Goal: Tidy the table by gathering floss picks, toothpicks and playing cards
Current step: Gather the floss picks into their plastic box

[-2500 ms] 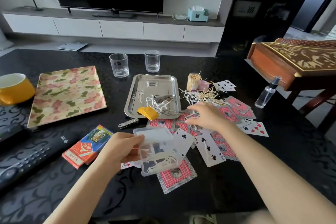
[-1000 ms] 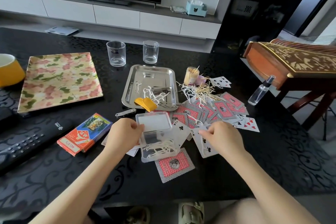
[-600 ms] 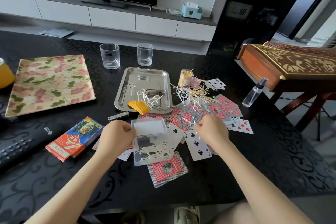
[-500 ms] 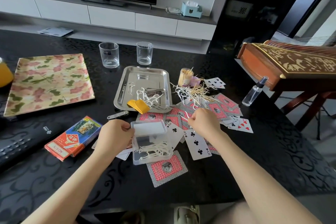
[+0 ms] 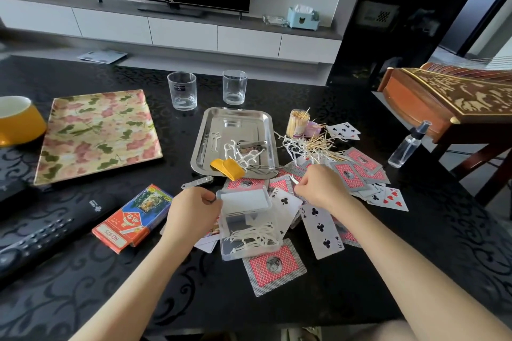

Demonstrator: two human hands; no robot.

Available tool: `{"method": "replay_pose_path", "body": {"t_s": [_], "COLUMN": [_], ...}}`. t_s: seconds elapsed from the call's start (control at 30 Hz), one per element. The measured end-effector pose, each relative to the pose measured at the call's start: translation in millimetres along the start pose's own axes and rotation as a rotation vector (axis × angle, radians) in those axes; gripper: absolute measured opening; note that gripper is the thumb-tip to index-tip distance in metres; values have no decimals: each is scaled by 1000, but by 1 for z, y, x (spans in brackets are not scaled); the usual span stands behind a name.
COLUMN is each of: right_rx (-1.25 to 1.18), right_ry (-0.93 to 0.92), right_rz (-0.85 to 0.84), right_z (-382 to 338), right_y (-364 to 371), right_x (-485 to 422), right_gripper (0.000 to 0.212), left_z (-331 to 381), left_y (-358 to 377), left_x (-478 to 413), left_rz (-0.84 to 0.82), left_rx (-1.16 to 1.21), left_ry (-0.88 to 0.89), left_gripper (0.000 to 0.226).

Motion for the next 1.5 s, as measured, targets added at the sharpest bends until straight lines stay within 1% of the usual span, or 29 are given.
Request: {"method": "replay_pose_path", "body": {"t_s": [0.1,0.17,0.23,0.3,0.33,0.37,0.43,0.47,0.5,0.53,0.6,0.67,0.7,0.77,0.8,0.87,0.9,0.93,1.0,1.07,1.13,1.23,1.3,1.37,1.43,1.5], "right_rx": [36,107,190,180,115,14,-134,-125,-64,24,131,123,98,-22,-92,-185,-207,-219,-185,-66,14,46,69,63,27,-16], "right_ry": [-79,-40,23,18,-27,-107,-288,-362,-417,-462,-530,-557,-561,-517,-479,-376,-320,-270,-204,-165,-107,-23,-8,-30,-50,-47], "right_rz": [41,70,186,313,286,180,-113,-225,-280,-270,-171,-160,-184,-209,-153,60,138,176,137,77,63,42,36,33,14,-18], "right_z": [-13,-11,-4,0,-3,-9,-32,-44,-53,-61,-74,-80,-81,-78,-74,-68,-67,-69,-83,-99,-109,-118,-125,-134,-143,-150], "right_y": [-6,-8,-17,-29,-30,-27,-16,-9,-2,6,18,25,24,15,6,-14,-19,-20,-12,-2,3,10,16,23,27,30], "right_x": [18,21,19,21,24,29,51,64,75,81,84,84,82,72,60,27,9,-6,-34,-52,-66,-77,-79,-82,-84,-86], "right_gripper": [42,43,42,37,30,22,12,11,10,9,14,18,20,24,26,28,29,31,36,41,45,52,54,54,46,31], "left_z": [-3,-4,-4,-3,-3,-2,-1,0,0,0,0,-3,-5,-8,-10,-13,-13,-12,-6,3,15,28,28,19,10,2], "left_y": [-4,-5,-4,-3,-3,-3,-3,-4,-4,-5,-5,-8,-12,-21,-26,-35,-38,-40,-40,-37,-30,-16,-10,-13,-23,-36], "left_x": [-2,-2,-3,-2,-1,-1,-1,0,0,0,0,-2,-4,-8,-10,-16,-20,-25,-38,-49,-59,-66,-67,-69,-71,-73], "left_rz": [10,6,0,-10,-13,-19,-23,-24,-24,-25,-22,3,25,83,118,186,216,241,272,262,219,167,132,146,211,267], "left_rx": [9,1,-1,3,-1,-10,-22,-21,-16,-9,6,17,10,-1,3,8,6,-4,-38,-53,-95,-215,-264,-254,-209,-178], "left_ry": [-21,-24,-27,-35,-34,-29,-11,-7,-8,-10,-12,-24,-31,-47,-57,-76,-82,-80,-48,12,122,296,302,265,222,180], "left_gripper": [22,19,15,7,7,7,11,11,11,12,11,12,13,15,15,14,14,15,18,20,21,22,23,22,22,20]}}
Point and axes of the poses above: each hand's wrist, its own x-axis away from the middle knuckle, its own y-axis out of the palm, z = x × y, the point moved 7 cm from there along -x, towards the middle knuckle, and after that the axes turned 10 degrees about y, right-handed, at the moved point
